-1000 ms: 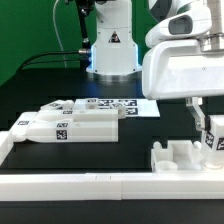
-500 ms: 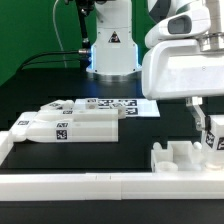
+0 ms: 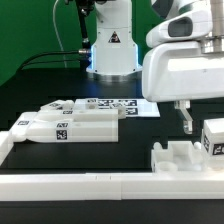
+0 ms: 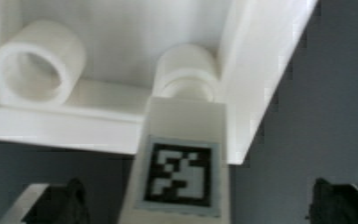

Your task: Assemble chair

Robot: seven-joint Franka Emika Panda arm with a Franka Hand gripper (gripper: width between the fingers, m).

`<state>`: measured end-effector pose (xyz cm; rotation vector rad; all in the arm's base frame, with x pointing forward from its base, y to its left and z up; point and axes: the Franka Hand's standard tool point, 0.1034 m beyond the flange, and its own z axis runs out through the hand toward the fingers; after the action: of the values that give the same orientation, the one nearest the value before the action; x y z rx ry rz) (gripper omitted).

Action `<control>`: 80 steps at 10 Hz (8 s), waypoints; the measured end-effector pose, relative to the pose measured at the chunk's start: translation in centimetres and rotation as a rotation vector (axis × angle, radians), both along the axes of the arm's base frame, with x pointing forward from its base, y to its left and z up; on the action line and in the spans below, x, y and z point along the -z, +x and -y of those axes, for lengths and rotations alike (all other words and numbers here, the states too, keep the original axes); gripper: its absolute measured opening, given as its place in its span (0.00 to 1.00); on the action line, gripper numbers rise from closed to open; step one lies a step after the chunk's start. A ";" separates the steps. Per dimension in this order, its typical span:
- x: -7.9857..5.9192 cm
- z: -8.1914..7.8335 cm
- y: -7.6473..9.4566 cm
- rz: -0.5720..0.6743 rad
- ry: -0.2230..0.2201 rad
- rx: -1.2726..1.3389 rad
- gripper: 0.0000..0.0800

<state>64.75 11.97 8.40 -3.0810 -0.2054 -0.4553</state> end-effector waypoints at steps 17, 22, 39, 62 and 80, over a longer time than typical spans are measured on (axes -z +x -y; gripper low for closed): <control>-1.2 0.6 1.3 -0.359 0.066 0.867 0.36; -1.1 -1.9 0.4 -0.295 0.221 1.360 0.36; -0.3 0.8 1.6 -0.276 0.013 0.239 0.46; 0.3 0.6 0.3 -0.233 -0.039 0.099 0.81; -0.1 0.1 0.9 -0.238 0.154 0.761 0.80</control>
Offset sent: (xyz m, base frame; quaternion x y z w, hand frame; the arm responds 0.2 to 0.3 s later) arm 0.0103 -0.0066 0.0077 0.0146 -0.1631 0.0384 0.9858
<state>65.66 11.89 8.48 -2.9086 0.9725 -0.0870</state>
